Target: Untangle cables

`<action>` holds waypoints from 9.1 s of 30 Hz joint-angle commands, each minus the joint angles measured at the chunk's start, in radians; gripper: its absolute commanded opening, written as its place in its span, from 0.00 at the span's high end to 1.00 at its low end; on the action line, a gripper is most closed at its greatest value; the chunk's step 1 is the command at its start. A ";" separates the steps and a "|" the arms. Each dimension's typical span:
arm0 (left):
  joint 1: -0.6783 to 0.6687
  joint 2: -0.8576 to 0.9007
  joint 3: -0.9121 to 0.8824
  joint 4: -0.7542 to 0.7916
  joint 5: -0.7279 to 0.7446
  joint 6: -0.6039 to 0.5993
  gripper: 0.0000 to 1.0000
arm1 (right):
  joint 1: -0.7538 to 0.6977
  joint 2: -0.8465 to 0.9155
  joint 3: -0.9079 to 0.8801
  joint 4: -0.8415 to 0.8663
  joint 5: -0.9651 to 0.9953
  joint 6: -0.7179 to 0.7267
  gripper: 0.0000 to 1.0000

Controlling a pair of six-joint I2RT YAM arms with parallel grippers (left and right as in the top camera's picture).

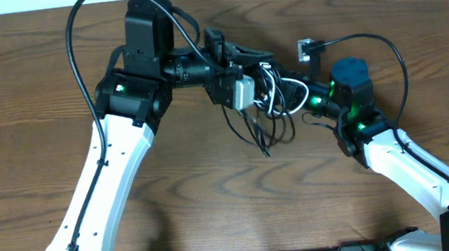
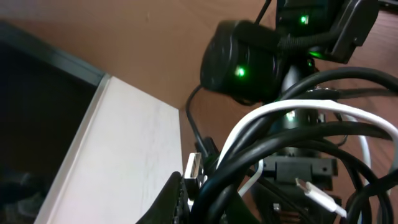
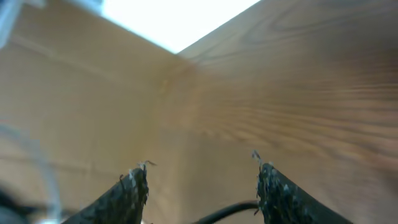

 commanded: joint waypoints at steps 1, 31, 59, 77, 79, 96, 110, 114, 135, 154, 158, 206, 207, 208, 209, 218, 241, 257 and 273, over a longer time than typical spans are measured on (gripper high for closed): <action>0.001 -0.007 0.025 0.010 0.019 -0.005 0.93 | -0.004 0.003 -0.003 -0.029 0.090 -0.032 0.46; 0.001 -0.015 0.025 -0.022 -0.827 -0.197 0.92 | -0.112 0.003 -0.003 0.251 -0.093 -0.067 0.33; -0.032 -0.003 0.024 -0.061 -0.499 -0.197 0.93 | -0.033 0.003 -0.003 0.353 -0.153 -0.365 0.52; -0.068 -0.003 0.024 -0.093 -0.563 -0.197 0.02 | -0.164 0.003 -0.003 0.352 -0.129 -0.248 0.99; -0.067 -0.003 0.024 -0.093 -0.615 -0.198 0.02 | -0.196 0.003 -0.003 0.351 -0.137 -0.222 0.99; -0.036 -0.005 0.024 0.034 -0.781 -0.703 0.02 | -0.337 0.003 -0.003 0.433 -0.303 -0.189 0.99; 0.040 -0.008 0.024 0.182 -0.271 -1.423 0.02 | -0.385 0.003 -0.003 0.713 -0.455 -0.080 0.99; 0.041 -0.008 0.024 0.178 -0.267 -1.423 0.02 | -0.385 0.003 -0.003 0.784 -0.496 -0.004 0.99; 0.041 -0.007 0.024 0.035 -0.027 -1.173 0.08 | -0.384 0.003 -0.003 0.983 -0.562 0.282 0.99; 0.041 -0.007 0.024 0.004 -0.028 -1.160 0.55 | -0.274 0.003 -0.002 0.993 -0.555 0.291 0.99; 0.041 -0.007 0.024 0.001 -0.028 -1.160 0.74 | -0.267 0.003 -0.002 0.993 -0.552 0.294 0.99; 0.135 -0.007 0.024 -0.025 -0.154 -1.068 0.92 | -0.272 0.003 -0.003 0.495 -0.303 -0.038 0.15; 0.135 -0.007 0.024 -0.025 -0.119 -1.055 0.92 | -0.264 0.003 -0.003 0.496 -0.294 -0.040 0.13; 0.134 -0.007 0.024 -0.025 -0.100 -1.044 0.93 | -0.257 0.003 -0.003 0.495 -0.282 -0.040 0.12; 0.132 -0.007 0.024 -0.025 -0.090 -1.037 0.93 | -0.249 0.003 -0.003 0.495 -0.270 -0.043 0.11; 0.066 -0.007 0.024 -0.025 -0.089 -0.955 0.92 | -0.179 0.003 -0.003 0.460 -0.126 -0.078 0.10; 0.045 -0.007 0.024 -0.025 -0.180 -0.943 0.92 | -0.237 0.003 -0.003 -0.117 0.350 -0.077 0.23; 0.133 -0.007 0.024 0.009 -0.792 -1.347 0.93 | -0.329 0.003 -0.003 -0.199 0.294 -0.065 0.94; 0.157 -0.007 0.024 0.010 -0.581 -1.295 0.93 | -0.324 0.003 -0.003 0.083 -0.037 -0.148 0.17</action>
